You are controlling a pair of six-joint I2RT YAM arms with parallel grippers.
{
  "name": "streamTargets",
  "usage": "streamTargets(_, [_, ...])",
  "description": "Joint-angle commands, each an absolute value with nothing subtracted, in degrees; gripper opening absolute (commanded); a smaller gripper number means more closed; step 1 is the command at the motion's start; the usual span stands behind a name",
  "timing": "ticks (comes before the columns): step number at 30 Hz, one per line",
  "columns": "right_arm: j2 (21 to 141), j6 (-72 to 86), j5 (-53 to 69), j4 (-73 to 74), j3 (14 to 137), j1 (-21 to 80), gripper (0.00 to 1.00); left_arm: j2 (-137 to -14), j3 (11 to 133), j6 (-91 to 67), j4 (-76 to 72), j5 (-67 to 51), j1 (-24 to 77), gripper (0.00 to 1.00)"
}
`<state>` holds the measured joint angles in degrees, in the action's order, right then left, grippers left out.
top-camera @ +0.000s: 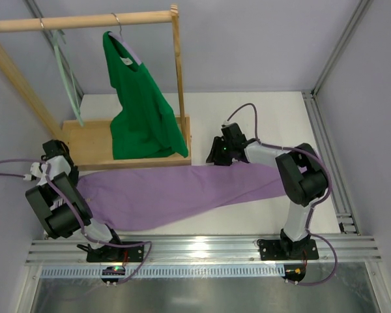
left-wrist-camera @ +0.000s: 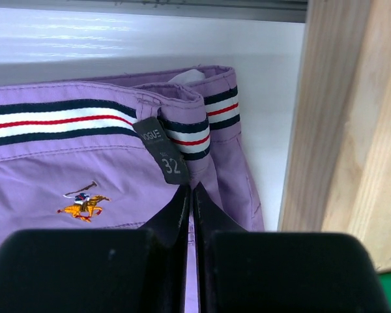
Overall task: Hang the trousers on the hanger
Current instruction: Fold the trousers
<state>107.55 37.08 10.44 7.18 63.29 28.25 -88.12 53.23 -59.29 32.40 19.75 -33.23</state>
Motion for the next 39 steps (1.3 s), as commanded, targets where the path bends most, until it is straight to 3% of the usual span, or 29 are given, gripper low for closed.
streamTargets(1, [103.8, 37.8, 7.7, 8.9, 57.9, 30.0, 0.47, -86.9, 53.5, -58.4, 35.6, 24.5, -33.3, 0.0])
streamTargets(9, [96.2, 38.2, 5.3, 9.0, 50.1, 30.1, 0.46, -83.1, 50.5, -57.7, 31.3, 20.8, -33.3, 0.0])
streamTargets(19, [99.6, 29.8, -2.2, 21.3, 67.0, 29.6, 0.47, -82.1, 50.1, -61.9, 22.6, 14.2, -33.4, 0.01])
streamTargets(22, [99.1, 29.1, -3.6, 24.1, 69.3, 29.3, 0.47, -84.0, 52.8, -61.0, 27.9, 13.4, -33.3, 0.2])
streamTargets(23, [98.3, 29.1, -3.9, 24.9, 69.7, 29.3, 0.47, -84.1, 53.7, -59.9, 29.3, 13.3, -33.3, 0.35])
streamTargets(26, [94.4, 29.6, -2.7, 27.0, 67.9, 29.1, 0.47, -80.7, 56.3, -57.2, 33.6, 13.4, -33.4, 0.53])
streamTargets(29, [90.5, 31.0, 3.0, 25.1, 62.6, 29.4, 0.47, -76.2, 57.7, -55.2, 37.0, 14.8, -33.2, 0.64])
streamTargets(33, [86.8, 32.8, 6.7, 23.6, 58.3, 30.3, 0.47, -68.1, 57.9, -54.6, 42.6, 18.7, -32.4, 0.63])
streamTargets(39, [86.8, 25.7, 11.8, 14.4, 55.9, 34.5, 0.43, -62.5, 47.7, -57.0, 40.1, 12.6, -28.9, 0.56])
